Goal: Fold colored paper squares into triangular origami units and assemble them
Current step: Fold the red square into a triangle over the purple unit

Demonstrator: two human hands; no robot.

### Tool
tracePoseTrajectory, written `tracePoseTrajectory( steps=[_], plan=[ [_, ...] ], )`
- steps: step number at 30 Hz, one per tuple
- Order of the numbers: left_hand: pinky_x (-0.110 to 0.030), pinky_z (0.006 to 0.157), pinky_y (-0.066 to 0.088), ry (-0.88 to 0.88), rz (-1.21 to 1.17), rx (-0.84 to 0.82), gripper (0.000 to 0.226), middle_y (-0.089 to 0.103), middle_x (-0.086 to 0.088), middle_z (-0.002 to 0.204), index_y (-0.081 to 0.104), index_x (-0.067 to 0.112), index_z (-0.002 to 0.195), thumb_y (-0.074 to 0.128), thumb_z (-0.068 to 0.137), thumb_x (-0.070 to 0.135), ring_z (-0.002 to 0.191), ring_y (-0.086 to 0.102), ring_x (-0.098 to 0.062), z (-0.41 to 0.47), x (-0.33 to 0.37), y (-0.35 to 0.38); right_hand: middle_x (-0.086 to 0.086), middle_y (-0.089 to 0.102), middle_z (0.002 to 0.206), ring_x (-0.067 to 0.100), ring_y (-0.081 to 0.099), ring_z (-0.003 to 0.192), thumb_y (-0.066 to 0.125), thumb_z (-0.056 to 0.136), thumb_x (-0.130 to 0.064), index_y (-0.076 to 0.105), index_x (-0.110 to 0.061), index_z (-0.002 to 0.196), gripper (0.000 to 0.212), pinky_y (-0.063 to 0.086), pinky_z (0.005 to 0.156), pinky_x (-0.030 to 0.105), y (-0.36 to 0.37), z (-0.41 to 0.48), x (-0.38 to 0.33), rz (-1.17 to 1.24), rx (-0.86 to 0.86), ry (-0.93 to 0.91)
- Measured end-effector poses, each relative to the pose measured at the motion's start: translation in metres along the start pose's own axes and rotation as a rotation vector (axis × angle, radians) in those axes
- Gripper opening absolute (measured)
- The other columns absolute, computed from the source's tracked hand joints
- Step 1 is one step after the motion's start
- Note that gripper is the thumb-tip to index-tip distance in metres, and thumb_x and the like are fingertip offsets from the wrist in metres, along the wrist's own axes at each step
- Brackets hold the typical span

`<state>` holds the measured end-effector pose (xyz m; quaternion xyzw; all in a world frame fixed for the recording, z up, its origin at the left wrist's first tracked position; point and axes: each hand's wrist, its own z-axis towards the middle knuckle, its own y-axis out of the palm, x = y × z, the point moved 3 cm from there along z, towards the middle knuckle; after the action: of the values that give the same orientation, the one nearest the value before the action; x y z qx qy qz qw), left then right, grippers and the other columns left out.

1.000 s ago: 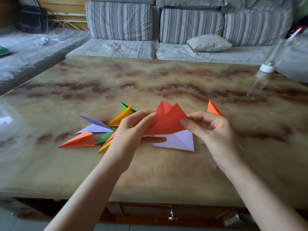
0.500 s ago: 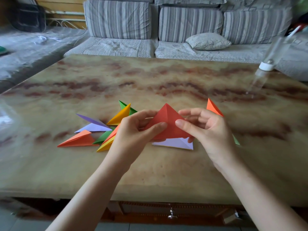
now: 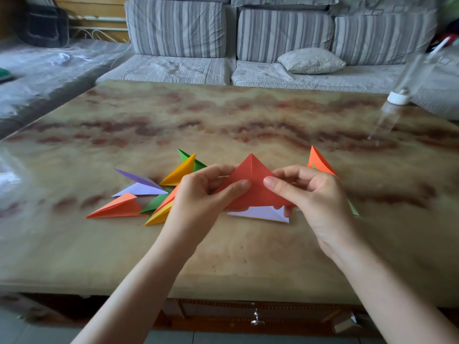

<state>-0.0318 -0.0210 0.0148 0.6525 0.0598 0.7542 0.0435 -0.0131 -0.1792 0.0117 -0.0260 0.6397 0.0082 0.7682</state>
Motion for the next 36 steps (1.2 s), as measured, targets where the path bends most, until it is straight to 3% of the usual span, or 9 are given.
tracePoseTrajectory(
  steps=[7, 13, 18, 23, 26, 29, 36],
  plan=[
    [-0.021, 0.060, 0.056, -0.011, 0.144, -0.085, 0.024, 0.075, 0.002, 0.074, 0.069, 0.017, 0.090, 0.076, 0.070, 0.005, 0.067, 0.069, -0.007, 0.000, -0.003, -0.001, -0.002, 0.064, 0.058, 0.014, 0.054, 0.050, 0.075, 0.074, -0.011, 0.070, -0.016, 0.072, 0.008, 0.041, 0.042, 0.022, -0.002, -0.001, 0.000, -0.006, 0.017, -0.001],
    [-0.020, 0.058, 0.055, -0.012, 0.205, -0.066, 0.032, 0.074, 0.001, 0.073, 0.069, 0.013, 0.093, 0.077, 0.068, -0.004, 0.064, 0.069, -0.008, 0.001, -0.005, -0.003, -0.002, 0.063, 0.058, 0.011, 0.054, 0.048, 0.074, 0.074, -0.010, 0.070, -0.013, 0.074, 0.006, 0.041, 0.042, 0.022, -0.001, -0.001, 0.000, -0.001, 0.006, 0.003],
    [-0.022, 0.059, 0.056, -0.015, 0.244, -0.050, 0.041, 0.075, -0.003, 0.077, 0.067, 0.011, 0.104, 0.079, 0.066, 0.000, 0.065, 0.071, -0.012, 0.001, -0.005, -0.003, -0.003, 0.063, 0.057, 0.010, 0.054, 0.049, 0.074, 0.075, -0.010, 0.070, -0.013, 0.074, 0.005, 0.041, 0.042, 0.021, -0.001, -0.001, -0.001, -0.004, 0.006, 0.006],
    [-0.021, 0.059, 0.057, -0.040, 0.278, -0.101, 0.037, 0.075, -0.003, 0.074, 0.066, 0.012, 0.100, 0.079, 0.068, 0.000, 0.067, 0.072, -0.015, -0.002, -0.003, -0.002, -0.005, 0.064, 0.059, 0.011, 0.054, 0.051, 0.075, 0.074, -0.012, 0.070, -0.016, 0.073, 0.007, 0.041, 0.043, 0.021, -0.002, -0.001, 0.000, -0.024, 0.023, 0.017],
    [-0.020, 0.057, 0.055, -0.042, 0.231, -0.055, 0.031, 0.075, -0.003, 0.074, 0.067, 0.010, 0.096, 0.077, 0.070, -0.002, 0.064, 0.072, -0.015, -0.002, -0.003, -0.001, -0.003, 0.065, 0.063, 0.014, 0.056, 0.055, 0.076, 0.072, -0.018, 0.071, -0.013, 0.079, 0.009, 0.043, 0.046, 0.022, -0.002, -0.001, -0.001, 0.014, 0.003, 0.051],
    [-0.021, 0.058, 0.057, -0.070, 0.116, 0.023, 0.027, 0.075, -0.003, 0.072, 0.067, 0.010, 0.093, 0.077, 0.070, 0.001, 0.065, 0.073, -0.016, -0.002, -0.004, -0.002, 0.002, 0.067, 0.072, 0.015, 0.060, 0.061, 0.075, 0.061, -0.032, 0.072, -0.012, 0.084, 0.031, 0.045, 0.050, 0.022, 0.000, -0.003, -0.003, 0.082, -0.083, 0.124],
    [-0.017, 0.056, 0.053, -0.092, 0.024, 0.074, 0.019, 0.075, -0.002, 0.073, 0.068, 0.012, 0.090, 0.076, 0.073, 0.006, 0.065, 0.072, -0.012, -0.007, -0.008, 0.003, 0.005, 0.068, 0.071, 0.011, 0.059, 0.061, 0.074, 0.059, -0.025, 0.071, -0.011, 0.074, 0.021, 0.045, 0.051, 0.018, 0.016, -0.010, 0.006, 0.134, -0.119, 0.185]
  ],
)
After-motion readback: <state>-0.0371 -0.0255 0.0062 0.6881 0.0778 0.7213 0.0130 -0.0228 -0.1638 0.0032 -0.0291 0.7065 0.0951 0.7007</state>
